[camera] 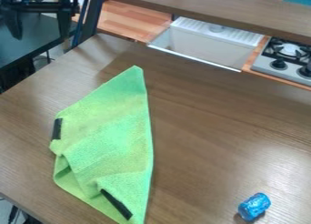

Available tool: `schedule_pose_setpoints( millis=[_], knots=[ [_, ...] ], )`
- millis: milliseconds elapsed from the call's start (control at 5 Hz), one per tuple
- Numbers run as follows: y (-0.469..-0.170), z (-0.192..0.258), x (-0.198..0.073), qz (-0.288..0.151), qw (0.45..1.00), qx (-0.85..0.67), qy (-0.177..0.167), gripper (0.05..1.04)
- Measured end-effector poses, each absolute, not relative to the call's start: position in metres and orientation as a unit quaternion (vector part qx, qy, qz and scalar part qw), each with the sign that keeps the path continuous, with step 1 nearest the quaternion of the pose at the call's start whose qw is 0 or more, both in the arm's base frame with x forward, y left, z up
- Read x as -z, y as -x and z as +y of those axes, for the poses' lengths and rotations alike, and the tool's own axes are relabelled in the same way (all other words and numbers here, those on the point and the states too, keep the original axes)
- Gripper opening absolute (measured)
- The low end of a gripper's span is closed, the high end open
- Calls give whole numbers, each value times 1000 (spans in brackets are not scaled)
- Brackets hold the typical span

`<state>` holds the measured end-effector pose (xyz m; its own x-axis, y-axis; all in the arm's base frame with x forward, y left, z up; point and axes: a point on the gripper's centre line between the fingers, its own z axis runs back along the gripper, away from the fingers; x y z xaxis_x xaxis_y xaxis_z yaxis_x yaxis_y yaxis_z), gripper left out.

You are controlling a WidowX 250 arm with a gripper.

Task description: Unfold the cloth from top right to bottom left

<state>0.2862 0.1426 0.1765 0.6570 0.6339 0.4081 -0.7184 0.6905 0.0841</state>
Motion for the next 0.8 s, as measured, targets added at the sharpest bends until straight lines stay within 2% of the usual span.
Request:
schedule_pose_setpoints(
  millis=[600,800],
  knots=[
    [-287,146,-143,-154,907,-369,-131,1000],
    [-288,148,-132,-160,912,-358,-117,1000]
  ],
)
